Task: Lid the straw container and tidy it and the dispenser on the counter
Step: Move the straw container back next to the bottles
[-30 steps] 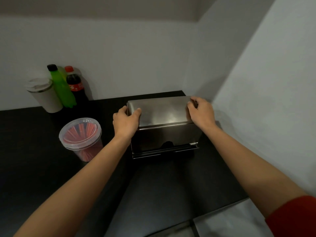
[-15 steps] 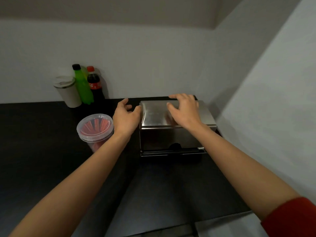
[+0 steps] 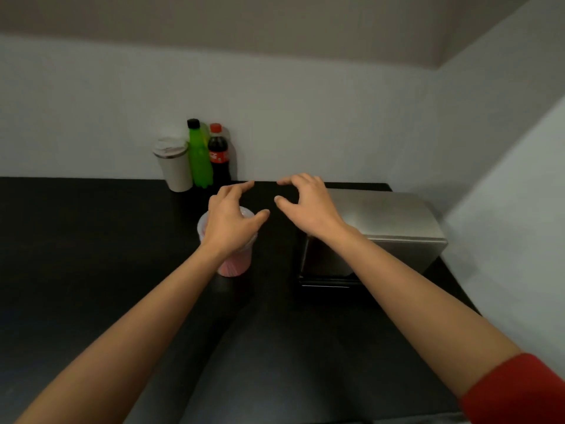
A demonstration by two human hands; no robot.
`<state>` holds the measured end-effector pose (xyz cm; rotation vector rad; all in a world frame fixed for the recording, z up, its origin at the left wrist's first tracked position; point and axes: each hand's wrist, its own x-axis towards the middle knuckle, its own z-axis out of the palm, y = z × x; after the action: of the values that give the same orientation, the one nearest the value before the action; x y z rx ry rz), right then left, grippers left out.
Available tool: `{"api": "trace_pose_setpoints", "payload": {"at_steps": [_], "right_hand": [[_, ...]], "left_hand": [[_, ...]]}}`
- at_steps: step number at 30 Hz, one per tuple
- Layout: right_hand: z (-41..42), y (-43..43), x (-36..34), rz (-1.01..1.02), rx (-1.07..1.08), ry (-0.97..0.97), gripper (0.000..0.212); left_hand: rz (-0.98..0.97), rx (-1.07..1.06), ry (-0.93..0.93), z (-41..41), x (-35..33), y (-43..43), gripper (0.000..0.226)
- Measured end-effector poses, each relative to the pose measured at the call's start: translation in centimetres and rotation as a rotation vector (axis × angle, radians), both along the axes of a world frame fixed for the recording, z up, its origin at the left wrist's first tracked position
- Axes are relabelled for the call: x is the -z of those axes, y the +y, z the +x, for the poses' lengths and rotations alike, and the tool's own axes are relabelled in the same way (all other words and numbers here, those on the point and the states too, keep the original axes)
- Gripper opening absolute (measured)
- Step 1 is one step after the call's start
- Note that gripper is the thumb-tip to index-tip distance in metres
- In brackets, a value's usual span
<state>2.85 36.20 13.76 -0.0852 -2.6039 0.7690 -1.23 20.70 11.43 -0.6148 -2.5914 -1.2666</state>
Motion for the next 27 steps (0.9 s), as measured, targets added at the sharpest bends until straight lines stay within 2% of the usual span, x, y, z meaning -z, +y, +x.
{"api": "trace_pose_setpoints", "payload": {"at_steps": [5,8,12,16,20,27], "right_hand": [[-2.7,-4.2,0.8,-0.101,0.012,-0.036,0.038],[-3.9,-6.0,1.8,-0.223,0.037,-0.093,0.041],[-5.1,-7.2,3.8,-0.366,0.094,-0.261,0.053],[-5.4,-7.7,5.4,-0.423,0.171,-0.316,0.058],[-5.5,-7.8,6.5,-0.461,0.189,-0.372,0.060],[-5.7,-7.9,7.8,-0.515,0.221,-0.358,0.057]], "left_hand": [[-0.074,0.115,-0.121,-2.7,1.0,-4.0,0.089],[-0.028,0.201,-0.223,-4.2,1.9,-5.8,0.102],[0.025,0.301,-0.346,-5.8,3.4,-7.6,0.119],[0.107,0.387,-0.453,-6.7,4.8,-8.9,0.134],[0.136,0.493,-0.524,-6.8,6.4,-9.3,0.135],[0.175,0.513,-0.455,-6.6,8.1,-8.5,0.124]]}}
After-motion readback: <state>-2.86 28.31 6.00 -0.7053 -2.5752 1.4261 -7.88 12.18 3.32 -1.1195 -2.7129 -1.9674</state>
